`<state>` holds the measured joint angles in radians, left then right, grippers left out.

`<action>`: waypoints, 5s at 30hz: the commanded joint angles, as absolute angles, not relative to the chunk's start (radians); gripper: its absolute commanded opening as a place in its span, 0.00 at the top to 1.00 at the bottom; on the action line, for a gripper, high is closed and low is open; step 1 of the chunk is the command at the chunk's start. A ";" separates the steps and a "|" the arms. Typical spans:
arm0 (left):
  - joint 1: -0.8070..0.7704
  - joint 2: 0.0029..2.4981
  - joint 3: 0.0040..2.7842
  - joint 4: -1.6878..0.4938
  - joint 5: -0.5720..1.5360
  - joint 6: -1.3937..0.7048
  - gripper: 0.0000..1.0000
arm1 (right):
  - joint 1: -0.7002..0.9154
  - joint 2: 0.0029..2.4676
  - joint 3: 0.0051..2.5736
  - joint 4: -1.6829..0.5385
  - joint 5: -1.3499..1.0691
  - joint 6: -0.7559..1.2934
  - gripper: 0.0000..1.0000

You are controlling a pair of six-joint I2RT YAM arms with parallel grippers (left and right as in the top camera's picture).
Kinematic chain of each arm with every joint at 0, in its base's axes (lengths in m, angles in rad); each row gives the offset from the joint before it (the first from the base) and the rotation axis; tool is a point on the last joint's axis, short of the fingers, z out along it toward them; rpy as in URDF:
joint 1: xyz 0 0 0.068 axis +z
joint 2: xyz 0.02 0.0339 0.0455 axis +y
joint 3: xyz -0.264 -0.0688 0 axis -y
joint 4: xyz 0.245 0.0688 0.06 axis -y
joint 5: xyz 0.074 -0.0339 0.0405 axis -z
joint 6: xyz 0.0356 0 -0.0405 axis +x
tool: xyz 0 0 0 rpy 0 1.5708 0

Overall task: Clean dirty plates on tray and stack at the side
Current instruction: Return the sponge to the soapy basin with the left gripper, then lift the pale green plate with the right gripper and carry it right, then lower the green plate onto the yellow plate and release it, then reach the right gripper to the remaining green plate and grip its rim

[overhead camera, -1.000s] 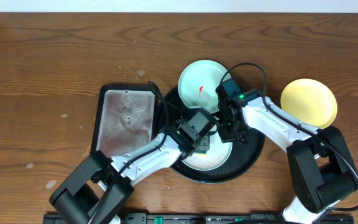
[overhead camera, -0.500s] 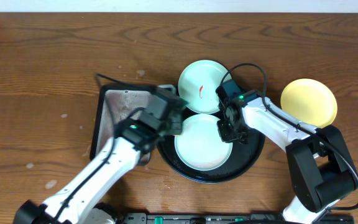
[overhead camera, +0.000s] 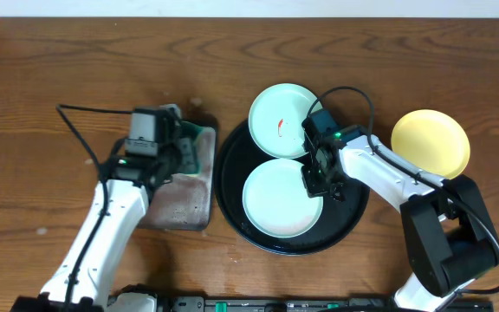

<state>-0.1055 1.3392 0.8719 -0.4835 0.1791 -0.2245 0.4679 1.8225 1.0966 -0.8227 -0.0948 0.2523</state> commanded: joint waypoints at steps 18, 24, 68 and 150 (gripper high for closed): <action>-0.050 1.606 0.870 -0.503 0.182 -0.120 0.93 | 0.489 1.422 1.100 -0.739 0.358 0.099 0.99; -0.050 1.609 0.870 -0.504 0.182 -0.120 0.92 | 0.556 1.409 1.100 -0.680 0.520 -0.039 0.99; -0.050 1.608 0.870 -0.493 0.182 -0.120 0.92 | 0.527 1.409 1.100 -0.640 0.548 0.352 0.99; -0.050 1.608 0.870 -0.493 0.182 -0.120 0.92 | 0.261 1.961 1.334 -0.531 -0.131 0.073 0.51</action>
